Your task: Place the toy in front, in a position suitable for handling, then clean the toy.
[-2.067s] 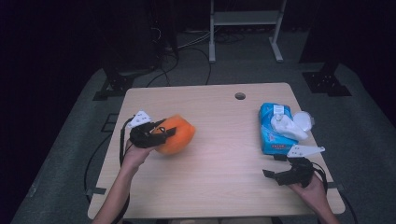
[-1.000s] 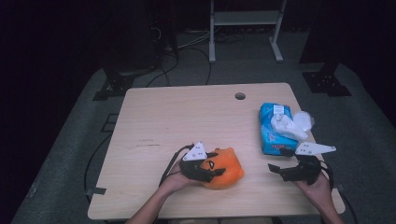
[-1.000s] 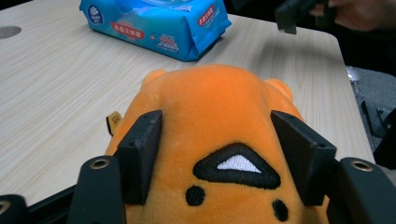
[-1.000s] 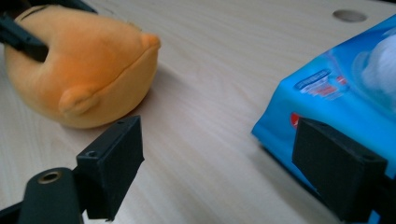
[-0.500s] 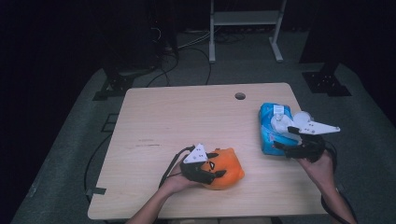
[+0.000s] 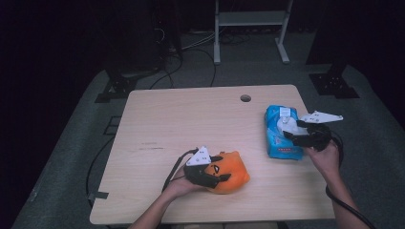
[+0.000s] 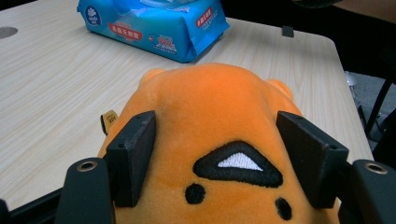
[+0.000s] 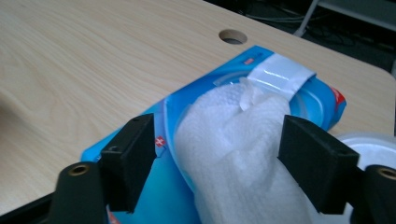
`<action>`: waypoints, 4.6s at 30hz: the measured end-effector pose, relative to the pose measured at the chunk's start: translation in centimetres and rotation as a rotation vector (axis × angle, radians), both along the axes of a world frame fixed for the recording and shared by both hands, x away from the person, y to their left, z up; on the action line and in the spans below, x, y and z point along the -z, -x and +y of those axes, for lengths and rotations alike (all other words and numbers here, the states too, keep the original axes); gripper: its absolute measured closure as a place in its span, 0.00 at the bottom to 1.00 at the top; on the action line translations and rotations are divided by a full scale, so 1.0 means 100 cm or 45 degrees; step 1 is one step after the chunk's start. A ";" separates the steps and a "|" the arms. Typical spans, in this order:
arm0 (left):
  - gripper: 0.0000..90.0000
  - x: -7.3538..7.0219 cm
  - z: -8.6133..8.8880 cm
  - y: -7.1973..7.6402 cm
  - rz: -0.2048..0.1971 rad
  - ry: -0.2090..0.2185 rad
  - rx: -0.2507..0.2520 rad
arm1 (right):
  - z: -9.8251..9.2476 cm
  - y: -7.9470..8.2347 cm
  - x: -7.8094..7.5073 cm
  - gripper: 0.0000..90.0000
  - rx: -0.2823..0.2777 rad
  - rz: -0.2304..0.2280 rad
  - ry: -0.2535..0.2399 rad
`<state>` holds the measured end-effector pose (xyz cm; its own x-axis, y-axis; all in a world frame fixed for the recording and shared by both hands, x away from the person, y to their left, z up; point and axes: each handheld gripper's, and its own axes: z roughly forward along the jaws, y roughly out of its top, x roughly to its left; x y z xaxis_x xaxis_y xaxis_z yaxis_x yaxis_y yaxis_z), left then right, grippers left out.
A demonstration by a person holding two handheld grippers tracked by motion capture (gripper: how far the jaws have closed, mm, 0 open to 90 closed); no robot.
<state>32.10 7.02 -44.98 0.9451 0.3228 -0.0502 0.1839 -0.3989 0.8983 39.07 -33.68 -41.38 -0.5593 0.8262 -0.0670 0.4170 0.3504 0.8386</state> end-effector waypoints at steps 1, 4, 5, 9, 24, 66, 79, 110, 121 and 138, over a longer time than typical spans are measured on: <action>0.34 0.000 0.000 0.000 0.001 0.001 0.000 | -0.001 -0.001 0.002 0.31 0.013 0.012 -0.004; 0.34 0.000 0.000 0.000 0.001 0.001 0.000 | -0.005 -0.005 0.008 0.39 0.043 0.036 -0.013; 0.34 0.000 0.000 0.000 0.002 0.002 0.001 | -0.006 -0.006 0.010 0.43 0.044 0.043 -0.017; 0.34 0.001 0.001 -0.001 0.007 0.007 0.004 | -0.007 -0.008 0.013 0.54 0.059 0.065 -0.042; 0.33 0.001 0.000 -0.001 -0.008 0.006 0.004 | -0.007 -0.009 -0.002 0.94 0.077 0.112 -0.171; 0.30 0.000 -0.001 0.000 -0.029 -0.018 0.007 | 0.118 0.090 -0.036 0.95 -0.764 0.247 -0.239; 0.29 0.000 -0.002 0.002 -0.049 -0.029 0.021 | 0.139 0.065 -0.001 0.75 -0.714 0.270 -0.201; 0.36 -0.014 0.021 -0.010 0.003 -0.132 0.025 | 0.137 0.072 0.008 0.91 -0.700 0.241 -0.258; 0.35 -0.011 0.029 -0.020 0.059 -0.073 -0.027 | 0.152 0.080 0.003 0.91 -0.731 0.150 -0.126; 0.27 -0.013 0.029 -0.023 0.067 -0.060 -0.068 | 0.155 0.082 0.005 0.91 -0.757 0.130 -0.140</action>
